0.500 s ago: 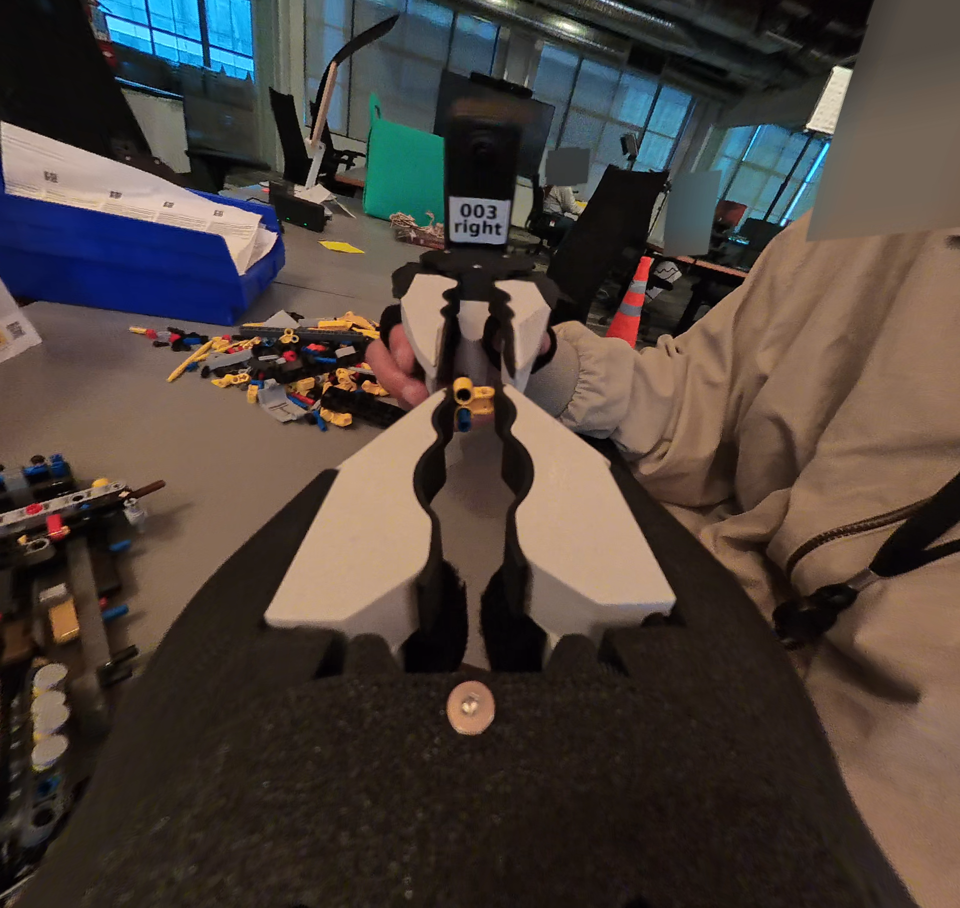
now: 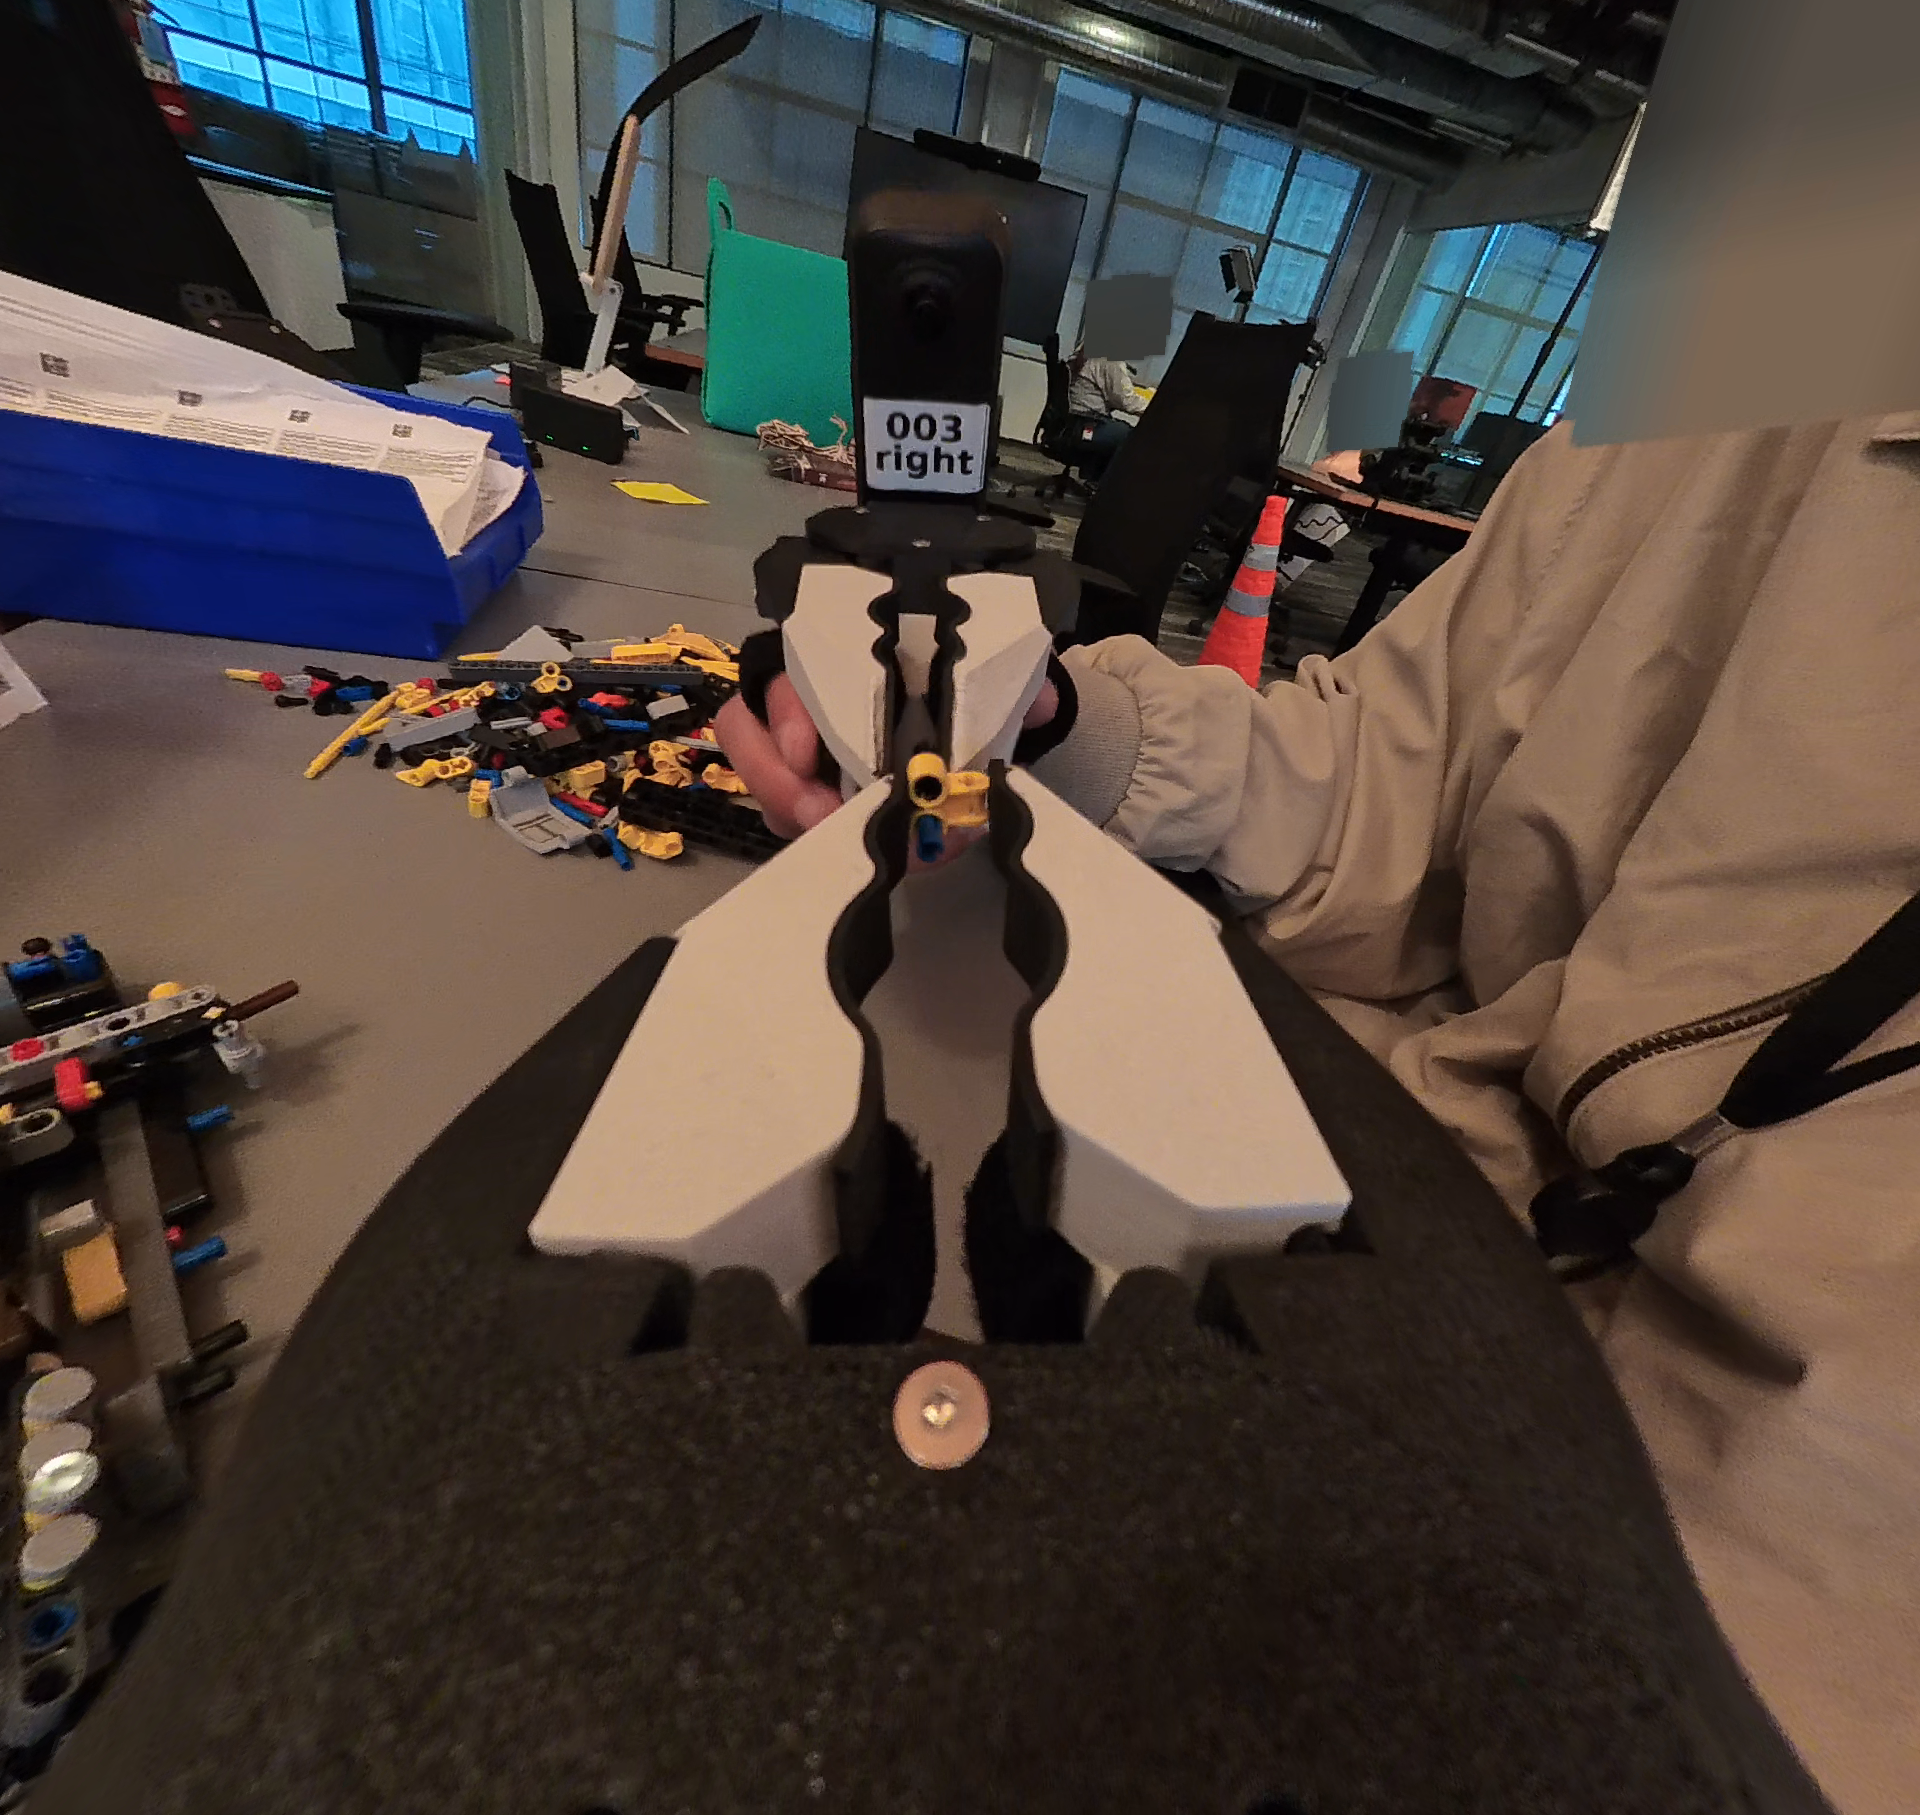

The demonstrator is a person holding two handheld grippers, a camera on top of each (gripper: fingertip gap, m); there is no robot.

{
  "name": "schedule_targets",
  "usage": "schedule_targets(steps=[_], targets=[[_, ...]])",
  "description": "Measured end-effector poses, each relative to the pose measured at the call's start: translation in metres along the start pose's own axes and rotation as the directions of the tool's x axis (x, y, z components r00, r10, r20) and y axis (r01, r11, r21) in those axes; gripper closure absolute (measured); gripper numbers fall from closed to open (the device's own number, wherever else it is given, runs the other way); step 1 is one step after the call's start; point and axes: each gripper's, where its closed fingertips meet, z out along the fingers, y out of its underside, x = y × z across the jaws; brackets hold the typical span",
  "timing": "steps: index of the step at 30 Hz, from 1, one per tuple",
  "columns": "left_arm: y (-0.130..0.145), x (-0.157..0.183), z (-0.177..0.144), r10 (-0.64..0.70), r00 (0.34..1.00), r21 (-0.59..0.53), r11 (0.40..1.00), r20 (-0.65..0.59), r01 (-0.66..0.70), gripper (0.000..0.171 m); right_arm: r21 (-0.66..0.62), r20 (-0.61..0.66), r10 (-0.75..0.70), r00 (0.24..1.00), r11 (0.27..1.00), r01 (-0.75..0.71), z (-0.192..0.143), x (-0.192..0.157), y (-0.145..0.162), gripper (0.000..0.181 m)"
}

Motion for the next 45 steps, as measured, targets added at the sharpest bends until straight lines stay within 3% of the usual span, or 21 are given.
schedule_targets(steps=[3, 7, 11, 17, 26, 27, 28, 30, 32, 34, 36, 38, 40, 42, 45], targets=[[0.000, -0.001, 0.000, -0.007, 1.000, 0.004, 1.000, 0.000, 0.007, 0.157, 0.000, -0.002, 0.003, 1.000, 1.000, -0.003, 0.000, 0.001, 0.000, 0.173], [-0.001, -0.005, -0.001, -0.085, 0.996, 0.022, 0.996, -0.015, 0.085, 0.157, 0.009, -0.088, -0.177, 0.980, 0.984, 0.179, -0.001, 0.007, -0.001, 0.175], [-0.001, -0.007, -0.001, -0.167, 0.985, 0.031, 0.985, -0.041, 0.168, 0.157, -0.001, -0.125, -0.257, 0.958, 0.966, 0.259, -0.001, 0.009, -0.001, 0.175], [0.002, -0.005, -0.002, -0.347, 0.926, 0.019, 0.935, -0.149, 0.354, 0.157, -0.029, -0.125, -0.375, 0.919, 0.927, 0.374, -0.001, 0.006, 0.002, 0.178], [-0.009, -0.004, 0.001, -0.238, 0.966, 0.090, 0.965, -0.105, 0.247, 0.158, -0.024, -0.096, -0.400, 0.912, 0.917, 0.399, -0.004, 0.005, -0.008, 0.179], [-0.012, -0.005, -0.001, -0.221, 0.971, 0.114, 0.966, -0.086, 0.230, 0.158, -0.025, -0.097, -0.397, 0.913, 0.918, 0.396, -0.005, 0.006, -0.007, 0.179], [-0.027, -0.012, -0.014, -0.226, 0.971, 0.215, 0.947, -0.074, 0.237, 0.158, 0.024, -0.146, -0.396, 0.907, 0.915, 0.403, -0.015, 0.009, -0.018, 0.179], [-0.071, -0.038, -0.074, -0.276, 0.959, 0.471, 0.838, -0.071, 0.276, 0.159, 0.137, -0.198, -0.301, 0.933, 0.934, 0.330, -0.058, 0.024, -0.041, 0.179], [-0.077, -0.053, -0.098, -0.272, 0.962, 0.509, 0.829, 0.001, 0.234, 0.158, 0.098, -0.271, -0.281, 0.921, 0.943, 0.317, -0.084, 0.044, -0.038, 0.179], [-0.071, -0.050, -0.088, -0.296, 0.955, 0.490, 0.830, -0.019, 0.267, 0.158, 0.031, -0.294, -0.230, 0.928, 0.968, 0.250, -0.093, 0.060, -0.028, 0.179], [-0.061, -0.045, -0.070, -0.326, 0.943, 0.450, 0.835, -0.061, 0.317, 0.158, -0.171, -0.459, -0.166, 0.873, 0.980, 0.097, -0.115, 0.101, 0.000, 0.178], [-0.053, -0.042, -0.057, -0.358, 0.928, 0.420, 0.830, -0.105, 0.367, 0.157, -0.384, -0.559, -0.153, 0.815, 0.919, -0.090, -0.146, 0.126, 0.041, 0.178], [-0.050, -0.042, -0.052, -0.393, 0.908, 0.409, 0.812, -0.144, 0.416, 0.158, -0.575, -0.602, -0.229, 0.765, 0.789, -0.216, -0.186, 0.132, 0.075, 0.178], [-0.050, -0.041, -0.051, -0.408, 0.898, 0.412, 0.798, -0.166, 0.439, 0.158, -0.650, -0.621, -0.282, 0.732, 0.706, -0.279, -0.218, 0.129, 0.091, 0.174], [-0.050, -0.040, -0.048, -0.427, 0.882, 0.406, 0.783, -0.198, 0.471, 0.158, -0.606, -0.637, -0.235, 0.734, 0.741, -0.289, -0.222, 0.124, 0.091, 0.165]])
